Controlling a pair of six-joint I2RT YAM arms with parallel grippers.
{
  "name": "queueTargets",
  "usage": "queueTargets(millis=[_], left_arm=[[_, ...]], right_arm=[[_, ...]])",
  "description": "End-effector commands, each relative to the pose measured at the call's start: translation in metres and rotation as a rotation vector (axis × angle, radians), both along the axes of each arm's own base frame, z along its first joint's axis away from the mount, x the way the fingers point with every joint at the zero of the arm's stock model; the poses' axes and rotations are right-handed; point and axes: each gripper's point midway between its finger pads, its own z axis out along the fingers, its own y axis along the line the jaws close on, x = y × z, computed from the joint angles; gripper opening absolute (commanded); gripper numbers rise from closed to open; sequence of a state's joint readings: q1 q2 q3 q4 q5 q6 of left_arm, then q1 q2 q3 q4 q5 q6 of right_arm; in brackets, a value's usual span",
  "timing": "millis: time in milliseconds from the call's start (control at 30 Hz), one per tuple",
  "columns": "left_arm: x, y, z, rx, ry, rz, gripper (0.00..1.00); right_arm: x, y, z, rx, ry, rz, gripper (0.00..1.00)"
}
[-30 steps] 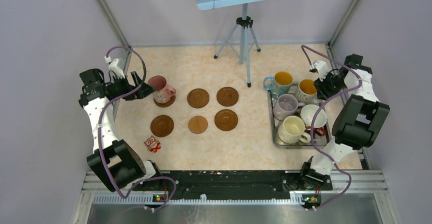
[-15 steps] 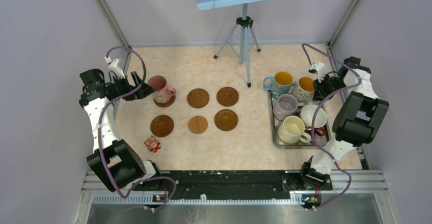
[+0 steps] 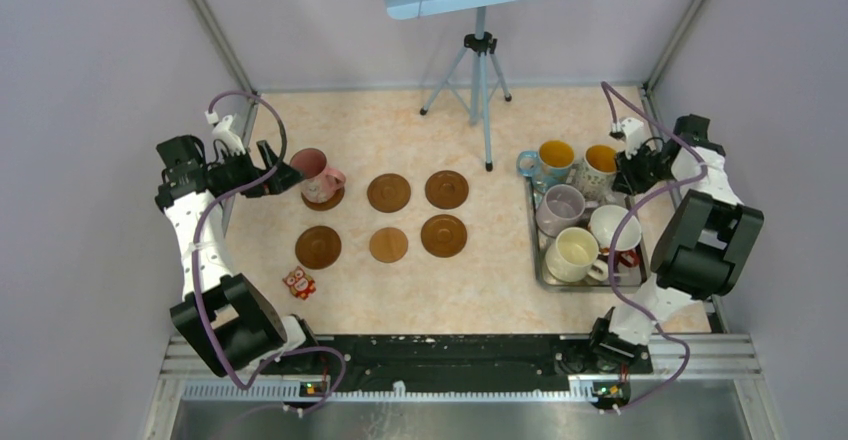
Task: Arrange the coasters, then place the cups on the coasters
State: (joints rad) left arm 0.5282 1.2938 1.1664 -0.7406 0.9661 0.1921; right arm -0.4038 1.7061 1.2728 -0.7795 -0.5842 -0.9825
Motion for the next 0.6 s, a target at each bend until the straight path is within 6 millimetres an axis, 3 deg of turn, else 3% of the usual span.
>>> queueTargets(millis=[0,100,200,500,567], left_arm=[[0.001,-0.001,0.006,0.020,-0.040,-0.010,0.99],[0.002,-0.001,0.008,0.026,-0.045,-0.010,0.99],[0.001,-0.001,0.008,0.023,-0.044,-0.010,0.99],[0.001,-0.002,0.010,0.025,-0.048,-0.011,0.99],[0.000,-0.002,0.010,0.025,-0.048,-0.010,0.99]], right_arm=[[0.044,-0.025,0.053,-0.105,-0.283,-0.050,0.00],[0.046,-0.032,0.065,-0.144,-0.334,-0.069,0.00],[0.044,-0.036,0.064,-0.174,-0.341,-0.067,0.00],[0.019,-0.022,0.018,-0.065,-0.091,-0.023,0.00],[0.014,-0.023,0.008,-0.067,-0.044,-0.022,0.05]])
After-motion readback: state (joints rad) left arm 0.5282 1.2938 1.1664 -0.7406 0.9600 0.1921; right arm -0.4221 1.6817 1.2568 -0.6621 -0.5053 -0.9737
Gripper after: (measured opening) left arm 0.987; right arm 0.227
